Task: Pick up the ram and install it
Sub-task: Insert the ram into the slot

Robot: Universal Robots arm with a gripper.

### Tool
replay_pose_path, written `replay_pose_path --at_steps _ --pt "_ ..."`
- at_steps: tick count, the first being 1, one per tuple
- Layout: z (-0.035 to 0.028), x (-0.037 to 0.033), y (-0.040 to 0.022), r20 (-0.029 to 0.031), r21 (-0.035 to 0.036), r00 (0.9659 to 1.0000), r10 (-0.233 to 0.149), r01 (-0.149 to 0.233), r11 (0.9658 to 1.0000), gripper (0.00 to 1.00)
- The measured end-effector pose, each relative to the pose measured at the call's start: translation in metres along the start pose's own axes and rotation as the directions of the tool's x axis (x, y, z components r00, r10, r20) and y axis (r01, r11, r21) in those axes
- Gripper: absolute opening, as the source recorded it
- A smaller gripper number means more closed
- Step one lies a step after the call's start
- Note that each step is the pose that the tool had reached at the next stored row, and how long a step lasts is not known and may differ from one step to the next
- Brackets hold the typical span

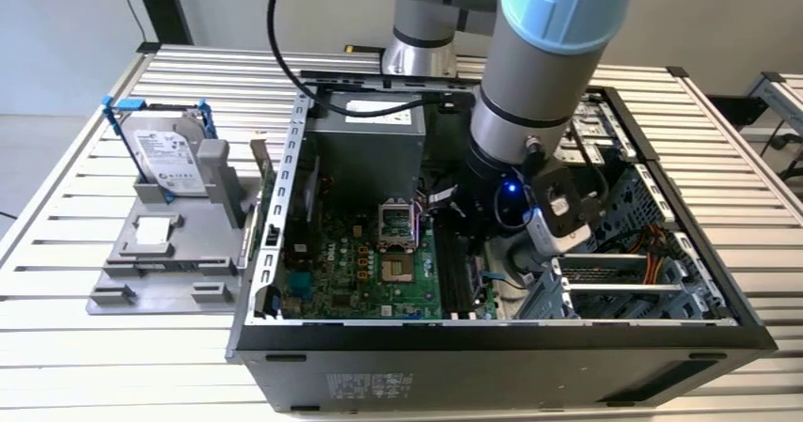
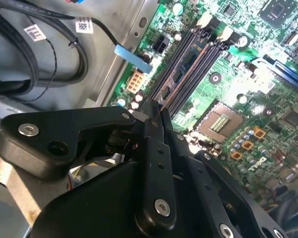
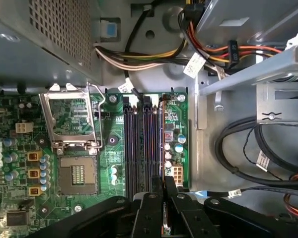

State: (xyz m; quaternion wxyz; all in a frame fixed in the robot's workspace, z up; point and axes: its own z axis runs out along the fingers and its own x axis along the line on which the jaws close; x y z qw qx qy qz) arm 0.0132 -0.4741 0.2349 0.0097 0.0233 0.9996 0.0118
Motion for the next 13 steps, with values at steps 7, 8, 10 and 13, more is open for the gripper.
replay_pose_path --at_steps 7,8,10,13 --pt "0.0071 0.0001 -0.0016 -0.0001 0.0002 1.0000 -0.003 0.003 1.0000 0.00" --pt "0.0072 0.0001 -0.0016 -0.0001 0.0002 1.0000 -0.004 0.004 1.0000 0.00" --pt "0.0074 0.0002 -0.0016 -0.0002 -0.0001 1.0000 -0.006 0.006 1.0000 0.00" --pt "0.0090 0.0006 -0.0016 -0.0001 -0.0003 1.0000 -0.007 0.007 1.0000 0.00"
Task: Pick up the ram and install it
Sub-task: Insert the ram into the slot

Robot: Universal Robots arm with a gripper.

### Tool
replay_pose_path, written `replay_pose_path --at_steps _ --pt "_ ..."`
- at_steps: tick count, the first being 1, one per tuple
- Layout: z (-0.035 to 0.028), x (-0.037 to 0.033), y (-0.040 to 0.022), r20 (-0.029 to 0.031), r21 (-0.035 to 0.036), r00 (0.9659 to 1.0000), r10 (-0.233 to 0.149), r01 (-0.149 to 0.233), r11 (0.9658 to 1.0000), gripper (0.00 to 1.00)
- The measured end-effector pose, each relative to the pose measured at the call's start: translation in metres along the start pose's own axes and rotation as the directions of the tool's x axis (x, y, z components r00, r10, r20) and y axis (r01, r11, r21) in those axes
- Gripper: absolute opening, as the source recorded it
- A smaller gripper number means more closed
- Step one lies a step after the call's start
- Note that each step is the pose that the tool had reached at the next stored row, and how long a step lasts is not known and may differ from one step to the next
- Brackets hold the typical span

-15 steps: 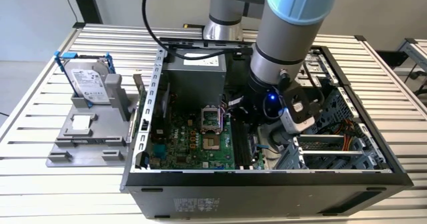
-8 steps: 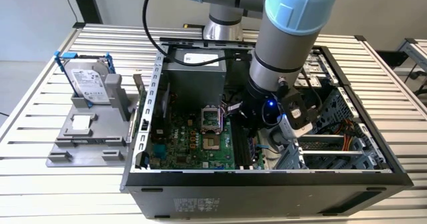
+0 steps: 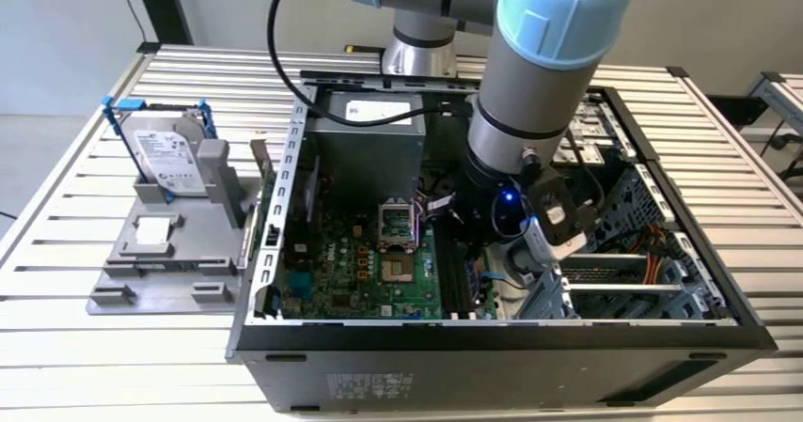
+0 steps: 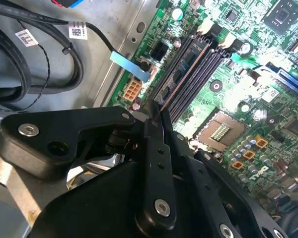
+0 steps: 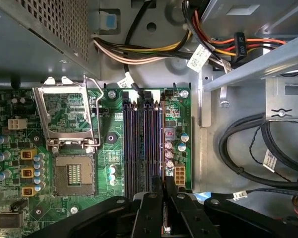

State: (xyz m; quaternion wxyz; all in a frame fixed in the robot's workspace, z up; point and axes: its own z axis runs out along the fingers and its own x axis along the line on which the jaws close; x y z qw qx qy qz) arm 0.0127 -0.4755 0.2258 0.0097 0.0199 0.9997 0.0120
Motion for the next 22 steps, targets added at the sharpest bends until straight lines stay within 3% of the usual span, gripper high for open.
replay_pose_path --at_steps 13,22 --pt "0.0085 0.0021 -0.0020 -0.0004 0.0001 0.9999 -0.012 0.012 0.9999 0.00" --pt "0.0089 0.0020 -0.0020 -0.0004 0.0002 0.9999 -0.012 0.012 0.9999 0.00"
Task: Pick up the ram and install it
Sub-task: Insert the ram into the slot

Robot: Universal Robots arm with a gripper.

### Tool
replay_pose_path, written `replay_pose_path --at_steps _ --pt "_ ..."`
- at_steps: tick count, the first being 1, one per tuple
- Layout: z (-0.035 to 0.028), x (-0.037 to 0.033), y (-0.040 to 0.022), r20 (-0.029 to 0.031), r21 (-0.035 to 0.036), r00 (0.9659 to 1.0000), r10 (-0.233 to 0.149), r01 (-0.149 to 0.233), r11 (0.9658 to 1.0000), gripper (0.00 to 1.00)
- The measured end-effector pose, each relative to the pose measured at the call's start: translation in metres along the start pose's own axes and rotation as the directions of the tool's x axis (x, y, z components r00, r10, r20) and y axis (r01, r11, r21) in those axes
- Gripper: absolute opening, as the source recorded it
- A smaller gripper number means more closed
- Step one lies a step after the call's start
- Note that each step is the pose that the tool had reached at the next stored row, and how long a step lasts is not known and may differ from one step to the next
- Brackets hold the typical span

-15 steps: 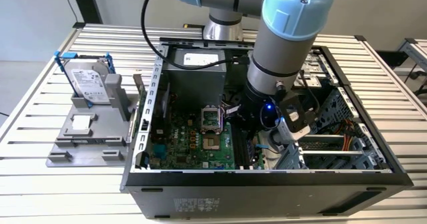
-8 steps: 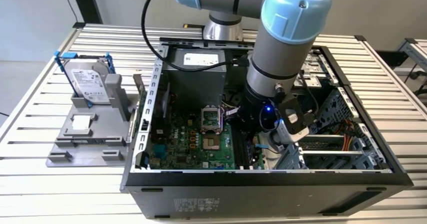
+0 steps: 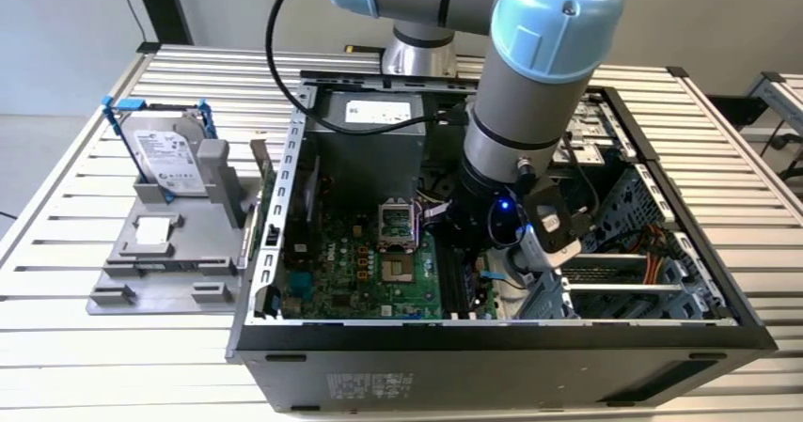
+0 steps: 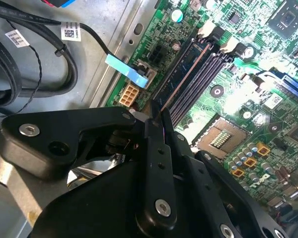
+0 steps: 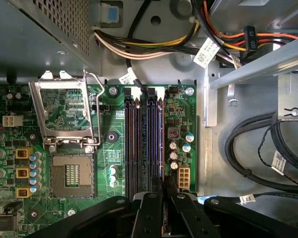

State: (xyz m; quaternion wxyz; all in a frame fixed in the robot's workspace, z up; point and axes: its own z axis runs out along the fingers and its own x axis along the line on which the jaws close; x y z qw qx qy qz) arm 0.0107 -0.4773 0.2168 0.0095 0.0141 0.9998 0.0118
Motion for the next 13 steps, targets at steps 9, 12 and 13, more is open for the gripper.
replay_pose_path --at_steps 9,12,13 --pt "0.0042 0.0001 -0.0002 -0.0002 0.0003 1.0000 0.000 0.000 1.0000 0.00" --pt "0.0048 0.0001 -0.0001 0.0000 -0.0002 1.0000 0.000 0.000 1.0000 1.00" --pt "0.0036 -0.0001 -0.0001 -0.0008 0.0000 1.0000 0.000 0.000 1.0000 1.00"
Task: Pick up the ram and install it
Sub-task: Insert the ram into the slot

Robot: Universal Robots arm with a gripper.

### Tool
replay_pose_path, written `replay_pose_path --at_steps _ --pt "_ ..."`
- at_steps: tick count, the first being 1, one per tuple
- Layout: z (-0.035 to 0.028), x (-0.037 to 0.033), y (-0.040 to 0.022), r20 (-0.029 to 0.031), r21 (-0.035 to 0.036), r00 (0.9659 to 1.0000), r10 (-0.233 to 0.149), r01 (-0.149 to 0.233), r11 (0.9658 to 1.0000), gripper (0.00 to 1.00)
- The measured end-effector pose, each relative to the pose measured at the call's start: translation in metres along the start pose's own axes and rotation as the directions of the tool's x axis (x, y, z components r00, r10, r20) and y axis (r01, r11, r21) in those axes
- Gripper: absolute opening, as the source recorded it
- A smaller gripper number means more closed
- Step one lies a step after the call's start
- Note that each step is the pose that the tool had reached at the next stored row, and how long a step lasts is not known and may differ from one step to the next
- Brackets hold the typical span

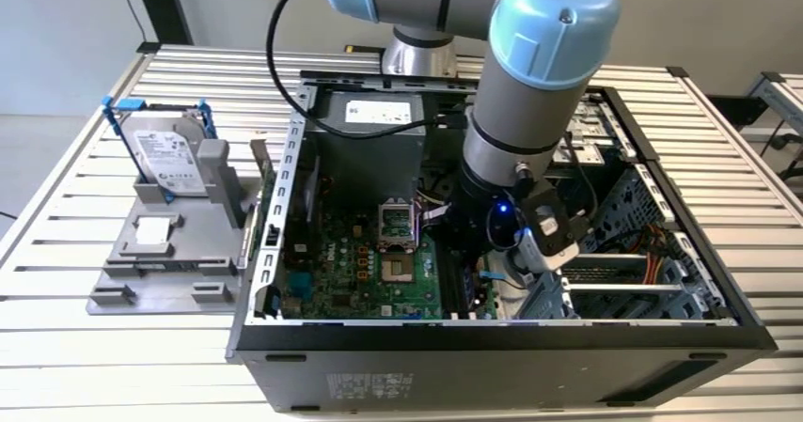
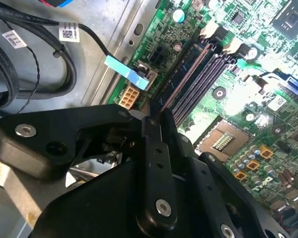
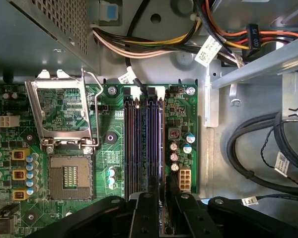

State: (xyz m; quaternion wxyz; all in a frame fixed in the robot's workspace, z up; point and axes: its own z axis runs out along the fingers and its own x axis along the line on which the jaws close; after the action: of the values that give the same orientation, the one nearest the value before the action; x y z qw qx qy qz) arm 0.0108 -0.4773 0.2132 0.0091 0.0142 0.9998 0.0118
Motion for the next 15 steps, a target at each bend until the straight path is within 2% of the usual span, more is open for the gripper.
replay_pose_path --at_steps 7,8,13,14,15 --pt "-0.0315 -0.0005 0.0008 -0.0004 0.0000 1.0000 0.004 -0.004 1.0000 1.00" --pt "-0.0341 -0.0006 0.0008 -0.0006 0.0000 1.0000 0.004 -0.004 1.0000 1.00" --pt "-0.0343 -0.0006 0.0008 -0.0007 0.0000 1.0000 0.002 -0.002 1.0000 1.00" --pt "-0.0343 -0.0006 0.0008 -0.0008 0.0000 1.0000 0.002 -0.002 1.0000 0.00" --pt "-0.0343 -0.0006 0.0008 -0.0008 0.0002 1.0000 0.001 -0.001 1.0000 0.00"
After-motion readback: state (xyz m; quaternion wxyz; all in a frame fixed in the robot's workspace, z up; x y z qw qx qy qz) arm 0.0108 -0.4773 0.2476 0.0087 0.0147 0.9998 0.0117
